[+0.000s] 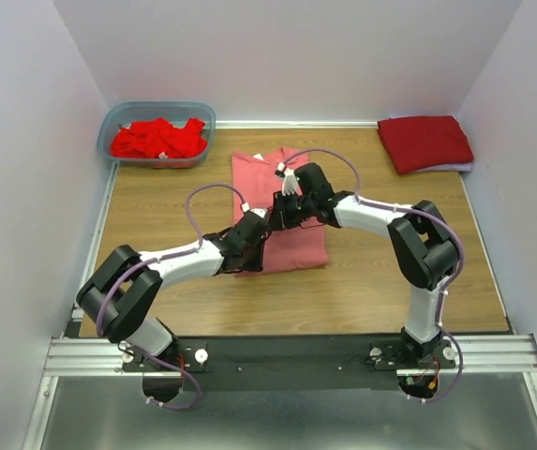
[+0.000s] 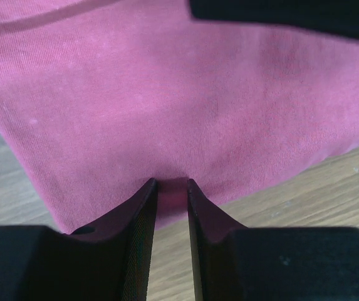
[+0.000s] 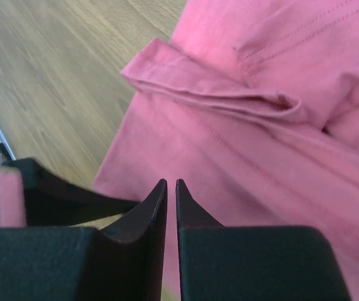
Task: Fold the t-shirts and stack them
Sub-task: Fold the tshirt
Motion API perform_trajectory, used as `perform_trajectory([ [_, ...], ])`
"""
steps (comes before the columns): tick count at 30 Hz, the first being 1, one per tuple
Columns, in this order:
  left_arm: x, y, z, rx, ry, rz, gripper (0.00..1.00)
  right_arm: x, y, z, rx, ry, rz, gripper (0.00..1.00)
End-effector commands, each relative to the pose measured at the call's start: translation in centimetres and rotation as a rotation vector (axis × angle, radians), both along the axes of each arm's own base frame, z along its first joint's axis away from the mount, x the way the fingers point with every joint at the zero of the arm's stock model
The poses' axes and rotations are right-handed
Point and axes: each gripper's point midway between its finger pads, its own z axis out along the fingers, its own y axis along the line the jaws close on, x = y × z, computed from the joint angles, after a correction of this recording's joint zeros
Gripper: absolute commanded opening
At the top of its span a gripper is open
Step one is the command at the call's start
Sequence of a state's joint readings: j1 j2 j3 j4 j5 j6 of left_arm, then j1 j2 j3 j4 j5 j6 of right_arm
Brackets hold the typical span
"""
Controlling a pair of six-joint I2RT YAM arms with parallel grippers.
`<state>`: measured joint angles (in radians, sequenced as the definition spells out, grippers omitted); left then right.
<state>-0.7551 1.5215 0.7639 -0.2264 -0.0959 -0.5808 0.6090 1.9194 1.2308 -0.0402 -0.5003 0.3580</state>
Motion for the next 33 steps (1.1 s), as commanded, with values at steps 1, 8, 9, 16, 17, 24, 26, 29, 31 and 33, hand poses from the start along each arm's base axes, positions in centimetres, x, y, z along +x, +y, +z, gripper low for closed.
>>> perform_trajectory([
  [1,-2.6,1.7,-1.3,0.04,0.084,0.008,0.34,-0.1,1.1,-2.4,0.038,0.034,0.03,0.16],
  [8,-2.8,1.7,-1.3,0.026,0.083,0.011,0.34,-0.1,2.2,-4.9,0.014,0.044,0.06,0.16],
  [9,-2.9,1.7,-1.4,0.024,0.086,0.009,0.34,0.2,2.2,-5.0,0.006,0.034,0.057,0.16],
  [16,-3.3,1.6,-1.0,0.005,0.09,-0.003,0.34,4.0,0.8,-5.0,-0.074,-0.08,-0.052,0.16],
  [17,-3.5,1.6,-1.2,0.004,0.095,-0.005,0.34,4.8,0.5,-4.7,-0.082,-0.1,-0.072,0.16],
  [24,-3.9,1.8,-1.3,0.002,0.104,-0.008,0.34,12.9,-2.1,-1.5,-0.133,-0.283,-0.245,0.17],
  [26,-3.7,1.8,-1.0,-0.002,0.092,0.0,0.34,13.0,-1.3,0.4,-0.098,-0.325,-0.19,0.25],
  [29,-3.0,1.9,0.5,-0.021,0.042,0.035,0.36,11.3,-0.6,2.2,-0.048,-0.332,-0.109,0.36],
  [31,-2.2,1.8,2.7,-0.069,-0.017,0.074,0.38,9.1,-0.6,1.6,-0.047,-0.306,-0.046,0.46],
  [33,-1.6,2.1,4.3,-0.096,-0.07,0.117,0.4,7.6,-0.6,2.2,-0.051,-0.318,-0.011,0.54],
])
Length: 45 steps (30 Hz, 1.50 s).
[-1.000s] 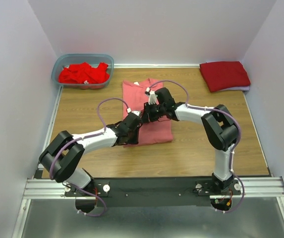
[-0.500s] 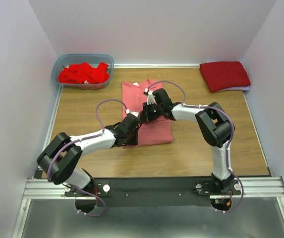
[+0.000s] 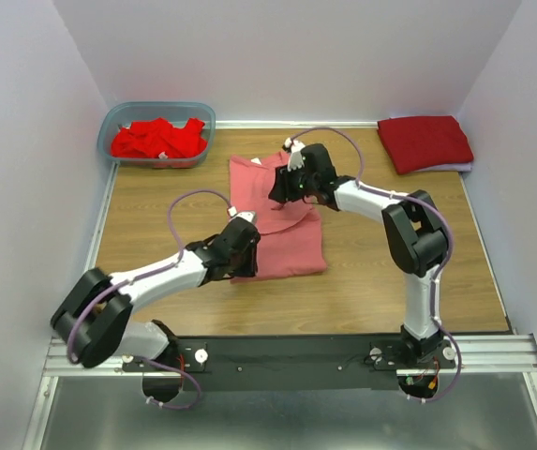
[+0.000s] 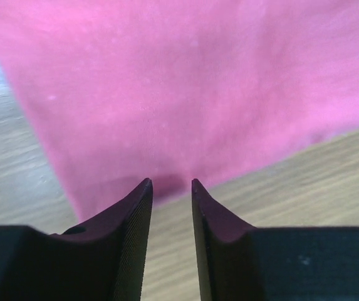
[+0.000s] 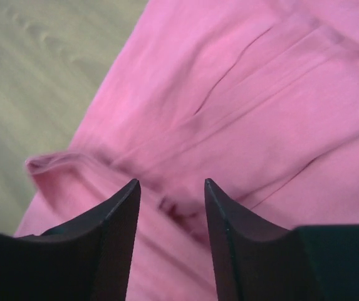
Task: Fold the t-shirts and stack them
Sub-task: Fold the tshirt
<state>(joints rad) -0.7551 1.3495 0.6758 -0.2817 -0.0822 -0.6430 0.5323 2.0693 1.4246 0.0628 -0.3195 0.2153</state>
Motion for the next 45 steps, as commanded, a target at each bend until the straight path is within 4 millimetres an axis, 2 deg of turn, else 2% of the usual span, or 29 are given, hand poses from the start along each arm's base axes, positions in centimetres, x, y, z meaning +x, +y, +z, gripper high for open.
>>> perform_trajectory([
  [1,1.0,0.7,3.9,-0.067,-0.11,0.105,0.41,-4.6,0.7,0.8,-0.016,-0.014,0.16,0.6],
  [3,1.2,1.0,5.0,-0.098,-0.135,0.131,0.41,-6.2,1.1,1.6,0.015,-0.002,0.208,0.63],
  [5,1.2,1.5,5.0,-0.11,-0.127,0.159,0.41,-7.8,1.5,1.5,0.033,0.027,0.249,0.63],
  [8,1.2,3.0,3.2,-0.084,-0.071,0.206,0.37,-9.4,2.5,1.0,0.026,0.038,0.293,0.63],
  [9,0.6,3.1,2.3,-0.085,-0.035,0.197,0.35,-10.2,3.3,0.7,0.01,0.028,0.317,0.63],
  [11,0.5,2.8,1.5,-0.1,-0.007,0.178,0.33,-10.6,3.8,-0.6,-0.027,0.038,0.324,0.67],
  [13,0.1,2.3,0.9,-0.122,0.013,0.148,0.33,-11.2,4.7,-0.6,-0.014,0.05,0.357,0.69],
  [17,-0.2,2.3,-0.2,-0.124,0.035,0.138,0.33,-12.1,5.9,-1.1,0.024,0.102,0.397,0.71],
  [21,-0.9,2.1,-1.1,-0.136,0.078,0.119,0.33,-12.8,6.7,-2.5,-0.012,0.103,0.404,0.71],
  [24,-1.1,2.2,-1.6,-0.132,0.094,0.115,0.33,-11.9,6.1,-3.3,-0.07,0.072,0.347,0.7],
  [28,-1.2,2.3,-1.8,-0.128,0.097,0.113,0.33,-10.0,5.0,-2.8,-0.164,-0.044,0.28,0.7],
  [31,-1.3,2.3,-2.0,-0.124,0.106,0.111,0.33,-9.3,4.8,-2.5,-0.226,-0.117,0.269,0.7],
  [37,-1.5,2.3,-2.3,-0.119,0.114,0.105,0.33,-9.2,4.5,-2.7,-0.328,-0.204,0.262,0.72],
  [39,-1.5,2.4,-2.3,-0.118,0.113,0.108,0.33,-9.4,4.6,-2.7,-0.351,-0.225,0.269,0.74],
  [40,-1.5,2.3,-2.3,-0.121,0.114,0.106,0.33,-9.5,4.6,-2.9,-0.367,-0.236,0.275,0.8],
  [45,-1.5,2.2,-2.4,-0.123,0.118,0.101,0.33,-9.0,4.0,-3.0,-0.452,-0.29,0.233,0.85],
])
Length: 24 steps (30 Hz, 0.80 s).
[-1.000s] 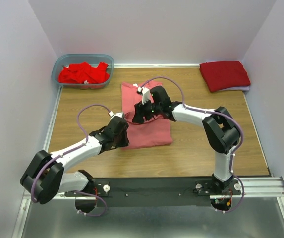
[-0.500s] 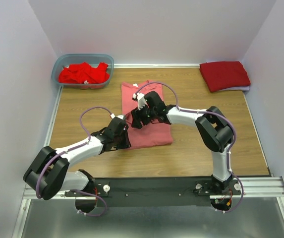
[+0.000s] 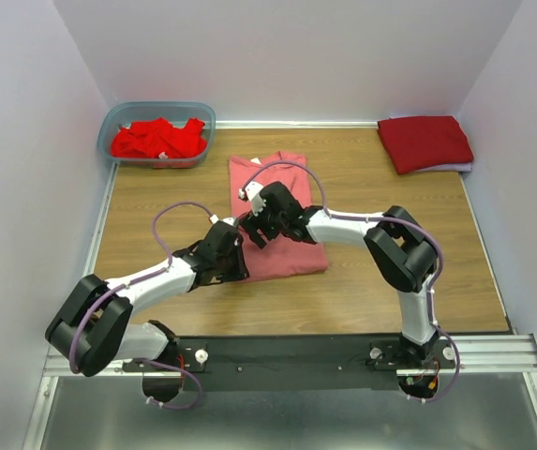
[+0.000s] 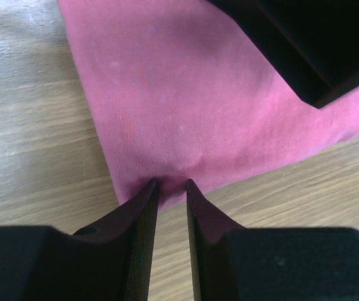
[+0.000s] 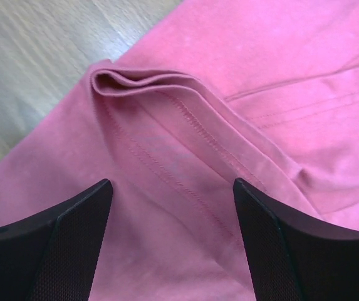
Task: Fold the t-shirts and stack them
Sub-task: Fold the tshirt
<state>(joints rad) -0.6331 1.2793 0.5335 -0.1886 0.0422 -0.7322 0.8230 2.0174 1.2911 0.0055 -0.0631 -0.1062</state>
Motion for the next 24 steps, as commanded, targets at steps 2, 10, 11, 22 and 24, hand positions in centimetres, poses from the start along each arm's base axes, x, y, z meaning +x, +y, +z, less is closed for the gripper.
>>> perform_trajectory([
  [2,-0.9,0.2,-1.0,0.008,0.039,-0.023,0.33,1.3,-1.1,1.4,-0.086,-0.13,-0.053,0.85],
  [10,-1.1,0.2,-1.1,0.005,0.04,-0.028,0.33,3.4,-2.0,1.8,-0.161,-0.218,-0.111,0.88],
  [11,-1.1,0.2,-1.1,0.006,0.042,-0.029,0.33,3.7,-2.1,1.6,-0.175,-0.226,-0.118,0.88],
  [22,-1.4,0.2,-1.3,0.004,0.052,-0.034,0.33,12.1,-3.8,6.2,-0.285,-0.454,-0.292,0.88],
  [24,-1.3,0.2,-1.2,0.005,0.048,-0.034,0.33,13.7,-4.5,8.2,-0.231,-0.464,-0.353,0.88],
])
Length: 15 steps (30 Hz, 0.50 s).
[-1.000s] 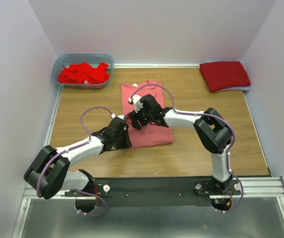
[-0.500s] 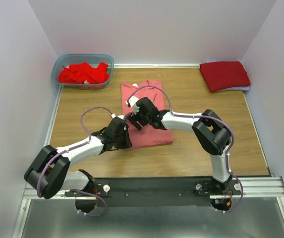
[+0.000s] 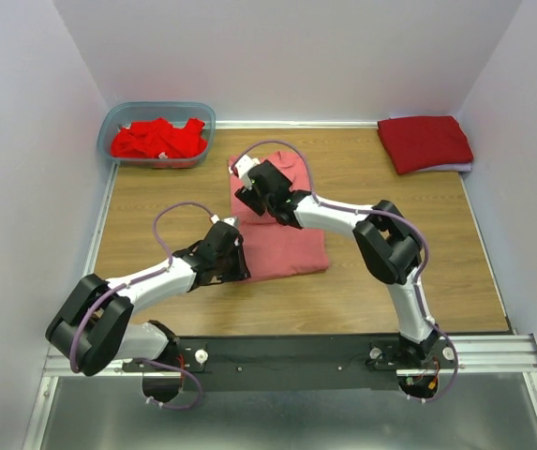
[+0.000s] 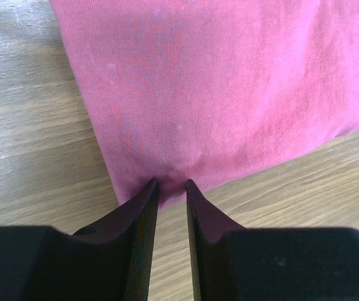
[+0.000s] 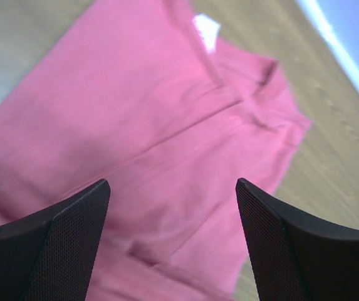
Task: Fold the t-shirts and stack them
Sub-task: Fold the tshirt
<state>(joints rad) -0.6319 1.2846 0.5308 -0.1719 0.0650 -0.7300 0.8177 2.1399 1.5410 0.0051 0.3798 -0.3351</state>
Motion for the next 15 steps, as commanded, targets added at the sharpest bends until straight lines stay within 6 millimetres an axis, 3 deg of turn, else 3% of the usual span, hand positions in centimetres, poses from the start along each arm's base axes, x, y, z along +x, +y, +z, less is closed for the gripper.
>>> perform_trajectory([
  [1,-1.2,0.5,-1.1,0.02,0.042,-0.021,0.33,4.0,-2.7,4.1,0.043,-0.098,-0.136,0.88],
  [4,-0.9,0.6,-0.9,0.023,0.031,-0.013,0.33,2.8,-3.0,4.2,0.125,-0.044,-0.121,0.85],
  [5,-0.8,0.6,-0.5,0.019,0.019,-0.011,0.33,1.9,-2.6,6.0,0.185,-0.031,-0.08,0.84],
  [6,-0.6,0.6,-0.4,0.018,0.012,-0.008,0.33,1.1,-2.9,5.9,0.208,-0.007,-0.069,0.83],
  [7,-0.5,0.6,-0.2,0.018,0.006,-0.005,0.33,-0.3,-3.6,4.4,0.22,0.046,-0.067,0.82],
  [10,-0.5,0.6,-0.1,0.017,0.003,-0.007,0.33,-3.7,-3.2,5.7,0.287,0.105,0.046,0.82],
  [11,-0.4,0.6,-0.1,0.019,0.001,-0.009,0.33,-5.3,-3.5,3.9,0.268,0.158,0.074,0.85],
  [13,-0.5,0.5,-0.1,0.013,0.003,-0.013,0.33,-6.2,-3.9,3.2,0.243,0.171,0.098,0.9],
  [15,-0.4,0.4,0.0,0.013,0.0,-0.019,0.33,-7.5,-5.0,0.7,0.171,0.233,0.093,0.91],
])
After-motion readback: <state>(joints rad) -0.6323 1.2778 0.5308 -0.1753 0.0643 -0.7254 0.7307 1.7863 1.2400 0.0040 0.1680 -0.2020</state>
